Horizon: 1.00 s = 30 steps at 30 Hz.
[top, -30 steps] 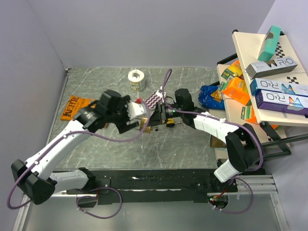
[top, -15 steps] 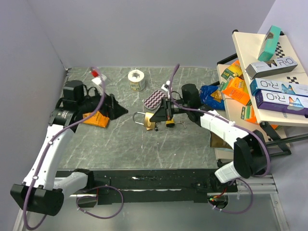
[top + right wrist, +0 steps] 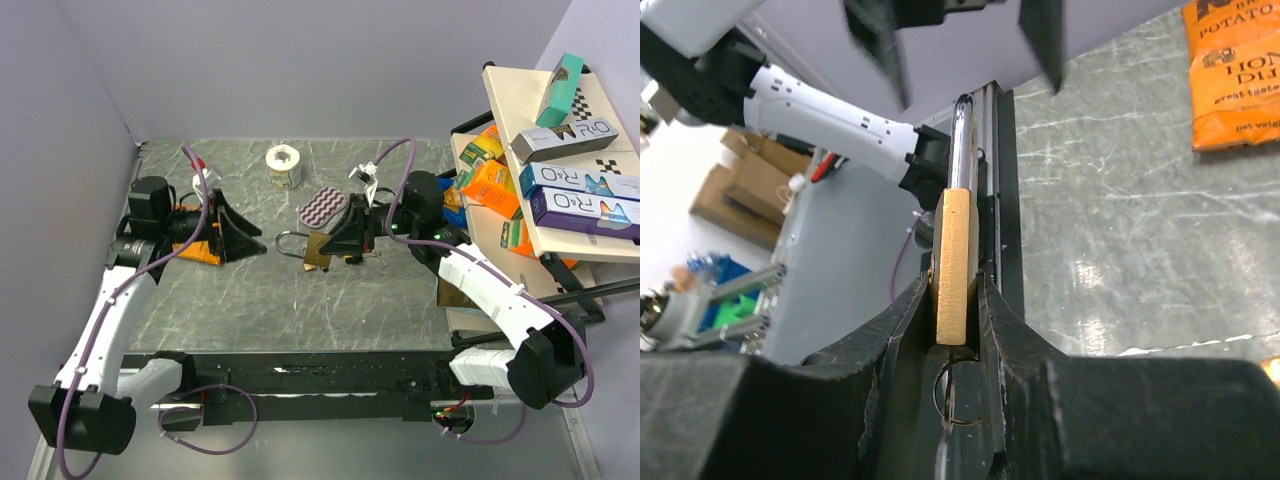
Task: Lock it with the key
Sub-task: Pick up the lock from the center of the board, then lock the lock.
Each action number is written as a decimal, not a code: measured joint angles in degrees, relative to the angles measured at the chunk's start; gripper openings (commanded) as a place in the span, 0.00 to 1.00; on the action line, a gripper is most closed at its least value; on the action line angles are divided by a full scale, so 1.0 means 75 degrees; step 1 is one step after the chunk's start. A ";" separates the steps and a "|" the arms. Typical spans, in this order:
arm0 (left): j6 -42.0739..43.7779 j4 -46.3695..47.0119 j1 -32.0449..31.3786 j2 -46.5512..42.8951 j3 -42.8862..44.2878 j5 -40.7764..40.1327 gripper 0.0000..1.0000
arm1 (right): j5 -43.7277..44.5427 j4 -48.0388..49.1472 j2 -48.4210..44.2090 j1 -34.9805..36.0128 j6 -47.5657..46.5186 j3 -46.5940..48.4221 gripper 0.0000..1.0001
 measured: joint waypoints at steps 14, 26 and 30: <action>0.0635 -0.0300 -0.1816 -0.0085 0.0122 -0.0688 0.56 | -0.0131 -0.1139 -0.0058 0.0047 -0.1381 0.0417 0.00; 0.1166 -0.0376 -0.2159 0.0306 0.0300 -0.0714 0.06 | -0.0201 -0.2075 -0.0087 0.0347 -0.2515 0.0883 0.00; 0.1172 -0.0373 -0.2200 0.0321 0.0332 -0.0592 0.01 | -0.0032 -0.2567 -0.0090 0.0350 -0.3139 0.1087 0.00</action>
